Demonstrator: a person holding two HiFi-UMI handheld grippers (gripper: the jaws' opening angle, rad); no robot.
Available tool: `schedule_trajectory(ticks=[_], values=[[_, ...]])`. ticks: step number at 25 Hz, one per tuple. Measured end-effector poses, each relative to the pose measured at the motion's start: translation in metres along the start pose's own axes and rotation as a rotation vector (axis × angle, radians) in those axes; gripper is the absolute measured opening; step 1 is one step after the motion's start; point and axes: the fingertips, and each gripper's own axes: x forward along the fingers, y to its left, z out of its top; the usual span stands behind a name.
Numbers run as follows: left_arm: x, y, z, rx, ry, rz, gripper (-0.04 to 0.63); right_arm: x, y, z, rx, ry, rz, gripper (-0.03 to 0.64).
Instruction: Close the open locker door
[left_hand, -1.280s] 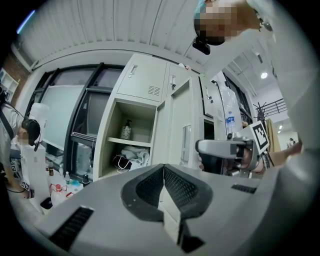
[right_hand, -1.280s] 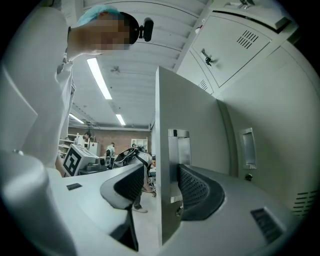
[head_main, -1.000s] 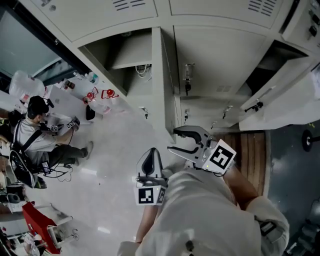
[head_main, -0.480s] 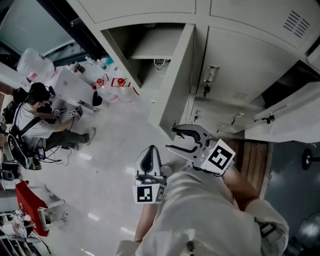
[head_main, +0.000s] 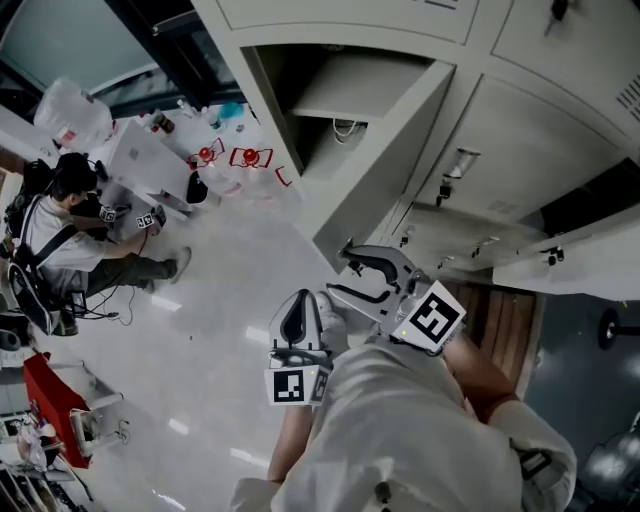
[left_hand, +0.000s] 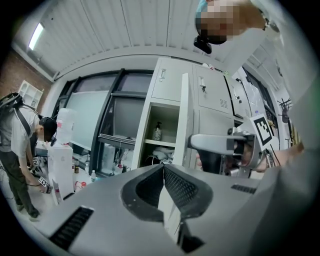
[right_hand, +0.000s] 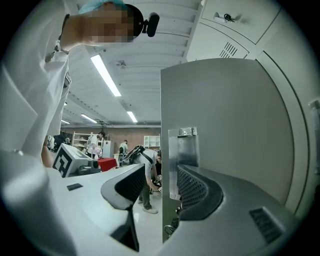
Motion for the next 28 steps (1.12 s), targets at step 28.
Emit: schedule_trajectory(ticks=[28], values=[[0.123,0.111,0.029,-0.032,-0.007,-0.319,0.009,0.112,-0.107,-0.001,0.01,0.067,-0.46,0.057]])
